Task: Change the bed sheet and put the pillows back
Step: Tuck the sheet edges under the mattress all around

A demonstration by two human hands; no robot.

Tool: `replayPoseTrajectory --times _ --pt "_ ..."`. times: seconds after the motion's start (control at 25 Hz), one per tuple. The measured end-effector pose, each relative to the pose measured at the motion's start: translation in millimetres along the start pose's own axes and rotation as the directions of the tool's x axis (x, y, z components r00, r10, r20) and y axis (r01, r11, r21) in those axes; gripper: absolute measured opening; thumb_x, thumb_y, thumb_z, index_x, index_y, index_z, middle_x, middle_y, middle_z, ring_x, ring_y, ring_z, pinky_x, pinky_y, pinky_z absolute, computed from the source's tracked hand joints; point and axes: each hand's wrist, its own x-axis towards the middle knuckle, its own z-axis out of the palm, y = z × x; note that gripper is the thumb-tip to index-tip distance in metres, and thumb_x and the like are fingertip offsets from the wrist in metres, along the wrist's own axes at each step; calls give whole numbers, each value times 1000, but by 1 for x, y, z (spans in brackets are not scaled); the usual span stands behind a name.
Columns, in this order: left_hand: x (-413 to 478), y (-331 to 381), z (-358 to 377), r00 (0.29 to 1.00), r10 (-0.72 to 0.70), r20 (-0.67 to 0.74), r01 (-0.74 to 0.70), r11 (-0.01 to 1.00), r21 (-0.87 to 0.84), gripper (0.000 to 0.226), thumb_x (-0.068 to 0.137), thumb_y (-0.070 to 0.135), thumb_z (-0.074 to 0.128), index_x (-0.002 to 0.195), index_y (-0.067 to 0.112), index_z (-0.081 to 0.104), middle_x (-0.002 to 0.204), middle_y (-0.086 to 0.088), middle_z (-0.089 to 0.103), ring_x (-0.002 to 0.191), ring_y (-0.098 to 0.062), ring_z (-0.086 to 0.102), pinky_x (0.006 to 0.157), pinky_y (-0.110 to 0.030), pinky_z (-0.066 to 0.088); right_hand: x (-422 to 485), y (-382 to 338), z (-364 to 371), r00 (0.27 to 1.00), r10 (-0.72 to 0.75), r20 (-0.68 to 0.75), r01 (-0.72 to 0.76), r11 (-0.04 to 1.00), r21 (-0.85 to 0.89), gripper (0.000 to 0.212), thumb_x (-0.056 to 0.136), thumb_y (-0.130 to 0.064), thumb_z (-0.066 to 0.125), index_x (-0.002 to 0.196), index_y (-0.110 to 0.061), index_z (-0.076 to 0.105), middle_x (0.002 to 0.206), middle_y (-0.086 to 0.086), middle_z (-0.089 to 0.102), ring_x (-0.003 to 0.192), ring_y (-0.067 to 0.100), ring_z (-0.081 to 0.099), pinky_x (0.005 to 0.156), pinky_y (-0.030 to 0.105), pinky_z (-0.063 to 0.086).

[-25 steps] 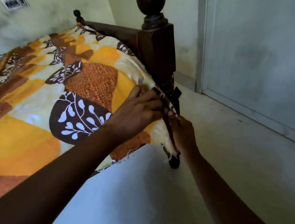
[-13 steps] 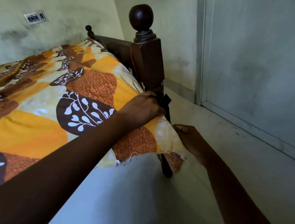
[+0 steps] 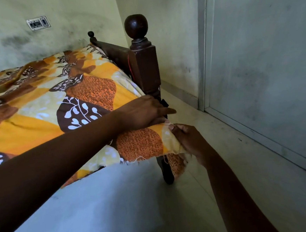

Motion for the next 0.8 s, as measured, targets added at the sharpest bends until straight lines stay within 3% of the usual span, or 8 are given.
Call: replayPoseTrajectory --times 0.08,0.2,0.28,0.36,0.48,0.56,0.68,0.8 --pt "-7 -3 7 993 109 -38 -98 970 223 43 92 37 34 110 19 68 98 2 71 95 -18 66 97 -36 31 3 6 -5 992 45 115 -61 988 139 25 96 -38 44 100 -26 65 94 -2 69 87 8 64 77 17 50" --pt "-3 -7 9 983 182 -4 -170 927 333 38 87 33 35 84 25 73 84 8 69 90 -17 65 97 -37 29 4 20 5 975 105 195 -147 965 217 32 89 -52 50 102 -30 69 106 1 70 103 19 64 93 34 49" --pt "2 -8 14 986 168 -14 -155 933 324 39 85 34 35 75 25 71 77 11 67 85 -19 63 92 -36 30 5 18 7 994 105 36 -109 988 112 23 90 -39 55 101 -24 70 103 0 70 96 16 63 80 22 47" --pt "4 -7 21 990 128 -55 -107 951 291 41 83 36 34 72 26 71 74 14 67 82 -18 60 86 -32 29 6 13 4 987 -33 -156 9 988 -154 23 88 -30 62 106 -19 69 103 0 68 86 11 62 69 14 43" --pt "2 -5 32 988 85 -132 -52 970 236 39 82 36 35 69 25 70 72 13 66 89 -16 47 79 -35 26 5 -1 8 964 -211 -162 140 920 -366 32 82 -34 69 100 -8 70 94 4 66 74 10 55 63 17 39" --pt "1 -3 32 984 71 -165 -32 973 228 35 84 33 38 68 24 68 71 11 64 93 -16 39 77 -38 24 6 -6 13 950 -247 -191 129 868 -480 34 81 -37 68 92 -5 71 86 5 64 69 11 52 59 23 34" --pt "-2 6 29 972 27 -235 47 953 301 32 81 29 41 69 24 70 77 8 64 95 -18 45 81 -41 26 8 -6 15 931 -325 -167 176 800 -573 31 87 -34 62 86 -4 71 82 10 66 65 11 48 50 23 26" --pt "-8 30 13 947 -184 -265 232 959 164 31 81 36 47 97 26 72 96 4 66 101 -21 53 85 -39 29 8 -7 13 944 -314 -106 194 783 -591 27 90 -29 59 88 -4 70 83 9 66 64 10 48 51 14 27"
